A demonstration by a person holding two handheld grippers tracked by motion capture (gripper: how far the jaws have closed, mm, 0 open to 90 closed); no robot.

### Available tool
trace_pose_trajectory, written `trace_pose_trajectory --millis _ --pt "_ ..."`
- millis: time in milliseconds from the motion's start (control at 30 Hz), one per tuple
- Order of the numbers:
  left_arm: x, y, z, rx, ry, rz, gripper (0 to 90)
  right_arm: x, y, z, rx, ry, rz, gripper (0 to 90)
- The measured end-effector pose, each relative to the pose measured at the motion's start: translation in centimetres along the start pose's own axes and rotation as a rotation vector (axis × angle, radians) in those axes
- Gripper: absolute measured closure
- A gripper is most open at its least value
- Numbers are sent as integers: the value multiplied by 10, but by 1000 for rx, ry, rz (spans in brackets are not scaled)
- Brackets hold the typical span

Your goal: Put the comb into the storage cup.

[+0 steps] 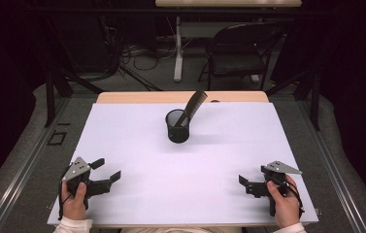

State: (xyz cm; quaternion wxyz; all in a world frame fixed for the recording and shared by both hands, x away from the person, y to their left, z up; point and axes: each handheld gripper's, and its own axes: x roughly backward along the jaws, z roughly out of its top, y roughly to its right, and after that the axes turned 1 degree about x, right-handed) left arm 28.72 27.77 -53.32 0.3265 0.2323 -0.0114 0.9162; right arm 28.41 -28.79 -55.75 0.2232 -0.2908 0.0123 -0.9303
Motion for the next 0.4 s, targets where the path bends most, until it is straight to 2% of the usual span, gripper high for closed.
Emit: trace_pose_trajectory --millis 333,400 --pt "0 -1 0 6 0 6 159 -1 0 -1 3 8 -4 0" --pt "-1 -2 0 10 2 6 159 0 0 -1 1 -4 -3 0"
